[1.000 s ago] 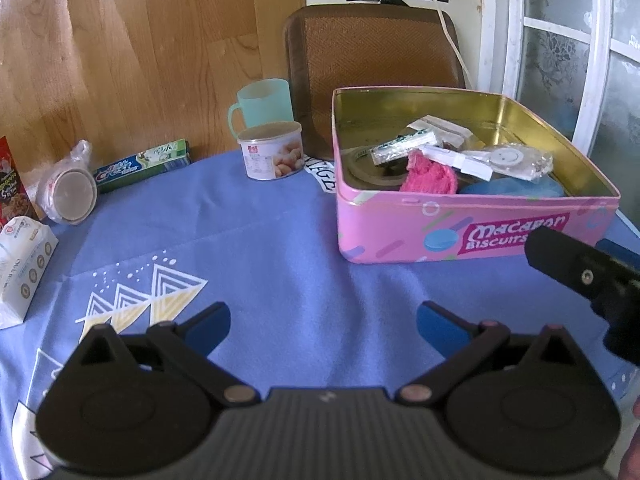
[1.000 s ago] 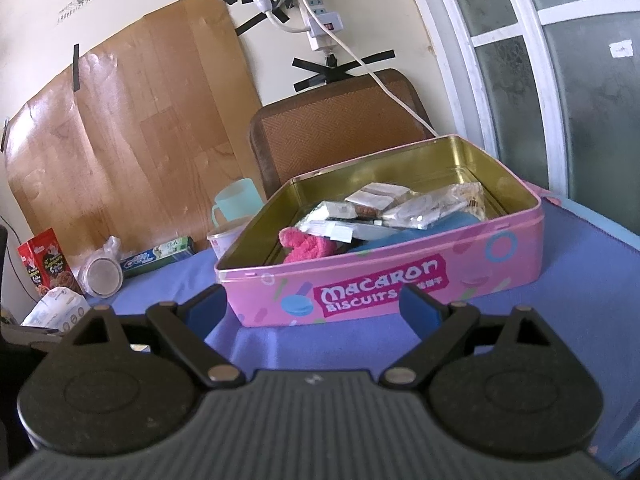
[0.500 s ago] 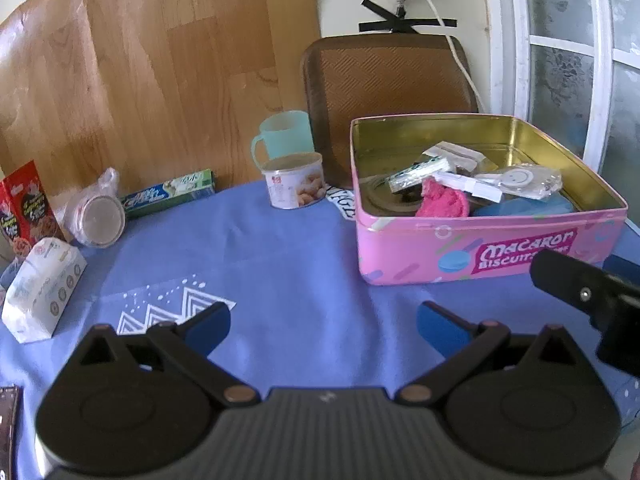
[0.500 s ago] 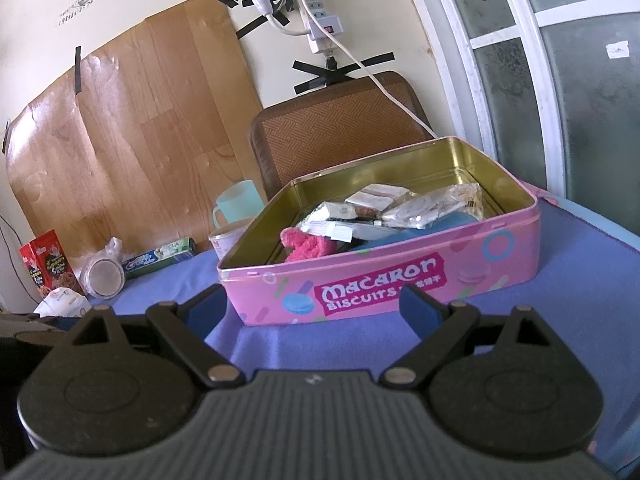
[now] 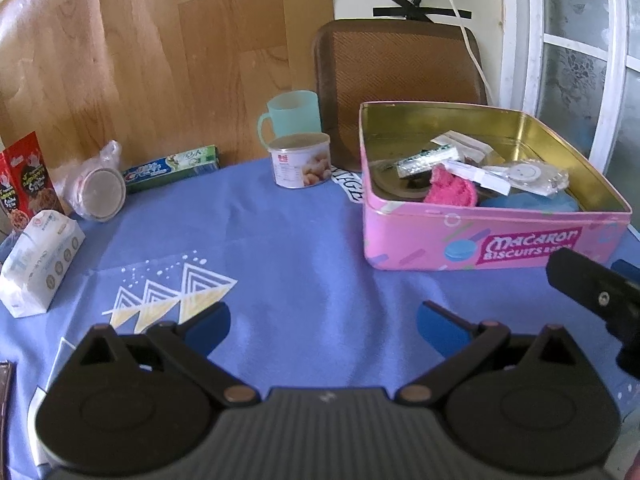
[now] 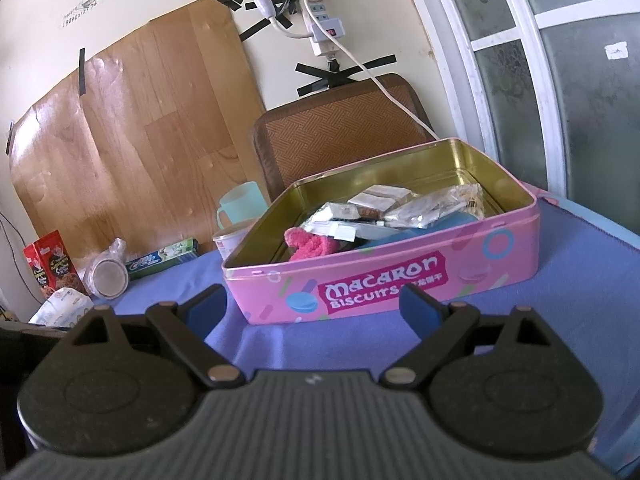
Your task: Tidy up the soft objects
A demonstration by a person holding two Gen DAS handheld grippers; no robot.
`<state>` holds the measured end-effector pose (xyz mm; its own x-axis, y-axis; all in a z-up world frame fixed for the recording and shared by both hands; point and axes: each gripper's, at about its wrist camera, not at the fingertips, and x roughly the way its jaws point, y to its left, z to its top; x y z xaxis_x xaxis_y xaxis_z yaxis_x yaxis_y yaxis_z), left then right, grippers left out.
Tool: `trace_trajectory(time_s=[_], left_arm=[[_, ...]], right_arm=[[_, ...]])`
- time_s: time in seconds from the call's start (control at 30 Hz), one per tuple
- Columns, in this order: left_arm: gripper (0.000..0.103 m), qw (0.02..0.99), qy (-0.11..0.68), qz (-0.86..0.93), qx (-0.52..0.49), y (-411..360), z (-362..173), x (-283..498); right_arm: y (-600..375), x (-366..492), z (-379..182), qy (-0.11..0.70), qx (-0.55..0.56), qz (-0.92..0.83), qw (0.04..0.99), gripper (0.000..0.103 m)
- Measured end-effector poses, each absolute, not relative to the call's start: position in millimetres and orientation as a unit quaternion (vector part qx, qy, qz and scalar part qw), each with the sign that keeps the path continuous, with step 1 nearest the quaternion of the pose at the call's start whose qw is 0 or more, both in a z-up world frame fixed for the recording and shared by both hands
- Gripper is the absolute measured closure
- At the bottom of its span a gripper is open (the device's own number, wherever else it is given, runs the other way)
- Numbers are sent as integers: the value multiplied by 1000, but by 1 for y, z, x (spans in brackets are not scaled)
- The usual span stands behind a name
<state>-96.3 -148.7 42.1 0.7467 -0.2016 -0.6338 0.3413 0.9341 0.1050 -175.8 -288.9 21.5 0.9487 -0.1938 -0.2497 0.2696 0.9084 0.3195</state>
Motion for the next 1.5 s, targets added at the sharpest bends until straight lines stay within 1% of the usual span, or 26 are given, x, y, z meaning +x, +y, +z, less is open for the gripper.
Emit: trace_trajectory(time_s=[0.33,1.27,1.4,1.5], left_arm=[[0,922,337,-146,127,-157,33,-98],[0,913,352,-161,132,-164,23,-93],[0,913,348,-164,135,-165,23,-94],[0,920,329,-158,143,-166,24,-99]], right_arm=[[-293,-179,17,106,188,-122,969,8],[-299,-174,9,116,200,-122,965,8],[-300,-173,7,117,201,-121,965,8],[-300,-172,7,119,201,-120,965,8]])
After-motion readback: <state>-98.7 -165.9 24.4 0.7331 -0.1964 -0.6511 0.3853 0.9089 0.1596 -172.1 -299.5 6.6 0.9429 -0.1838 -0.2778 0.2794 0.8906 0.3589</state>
